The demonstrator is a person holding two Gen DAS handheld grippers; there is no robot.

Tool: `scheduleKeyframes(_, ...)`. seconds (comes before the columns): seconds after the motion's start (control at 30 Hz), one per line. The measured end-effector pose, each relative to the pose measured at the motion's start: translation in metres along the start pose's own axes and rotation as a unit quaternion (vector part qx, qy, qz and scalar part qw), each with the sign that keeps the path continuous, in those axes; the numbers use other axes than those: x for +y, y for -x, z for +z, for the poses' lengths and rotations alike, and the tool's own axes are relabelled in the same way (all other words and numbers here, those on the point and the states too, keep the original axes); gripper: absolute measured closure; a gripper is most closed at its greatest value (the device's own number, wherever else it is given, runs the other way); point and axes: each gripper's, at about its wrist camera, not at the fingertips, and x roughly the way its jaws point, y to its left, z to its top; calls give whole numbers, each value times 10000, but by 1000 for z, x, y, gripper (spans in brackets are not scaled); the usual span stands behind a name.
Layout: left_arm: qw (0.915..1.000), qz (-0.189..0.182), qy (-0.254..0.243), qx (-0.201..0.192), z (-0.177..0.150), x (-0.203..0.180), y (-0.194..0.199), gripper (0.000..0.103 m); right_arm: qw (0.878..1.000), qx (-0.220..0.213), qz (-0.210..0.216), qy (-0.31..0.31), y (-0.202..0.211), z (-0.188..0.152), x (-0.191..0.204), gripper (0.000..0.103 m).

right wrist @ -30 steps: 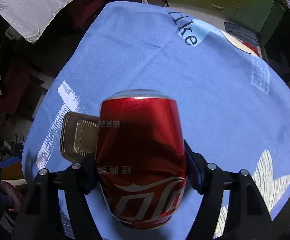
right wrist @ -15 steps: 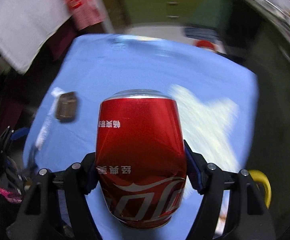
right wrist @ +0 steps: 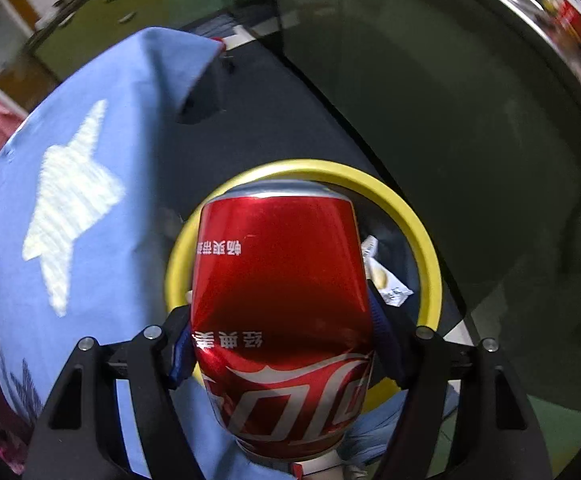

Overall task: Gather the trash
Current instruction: 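Carry the cola can over the bin and open the right gripper, then move the left gripper to the brown plastic tray and grasp its rim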

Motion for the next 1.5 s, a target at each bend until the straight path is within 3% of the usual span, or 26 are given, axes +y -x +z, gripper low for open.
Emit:
scheduleKeyframes(0.07, 10000, 17, -4, 7, 0, 0, 0, 5, 9999, 16, -102, -99, -9, 2, -9, 32)
scheduleKeyframes(0.13, 10000, 31, 5, 16, 1, 0, 0, 5, 9998, 7, -135, -130, -13, 3, -13, 22)
scheduleKeyframes(0.3, 9999, 104, 48, 84, 0, 5, -4, 5, 9995, -282, -23, -153, 5, -5, -7, 22)
scheduleKeyframes(0.57, 9984, 394, 338, 218, 2, 34, -11, 5, 9945, -974, 331, 217, 50, -52, 25, 21)
scheduleKeyframes(0.73, 9968, 764, 93, 196, 12, 50, -24, 5, 9925, -971, 500, 552, 50, -64, 46, 21)
scheduleKeyframes(0.83, 9969, 732, 31, 276, 23, 66, -41, 5, 9917, -952, 557, 662, 49, -59, 57, 21)
scheduleKeyframes(1.0, 9895, 668, 955, 850, 37, 104, -79, 5, 9911, -928, 648, 695, 44, -61, 65, 21)
scheduleKeyframes(1.2, 9753, 1025, 1759, 862, 39, 129, -93, 9, 9904, -830, 751, 817, 33, -64, 74, 21)
scheduleKeyframes(1.27, 9716, 1131, 1892, 857, 38, 137, -92, 18, 9901, -791, 772, 870, 30, -63, 77, 21)
scheduleKeyframes(1.4, 9664, 1228, 2079, 879, 35, 150, -95, 20, 9892, -730, 830, 966, 23, -60, 85, 21)
scheduleKeyframes(1.5, 9644, 1238, 2120, 980, 30, 155, -101, 29, 9885, -708, 875, 1013, 21, -60, 89, 21)
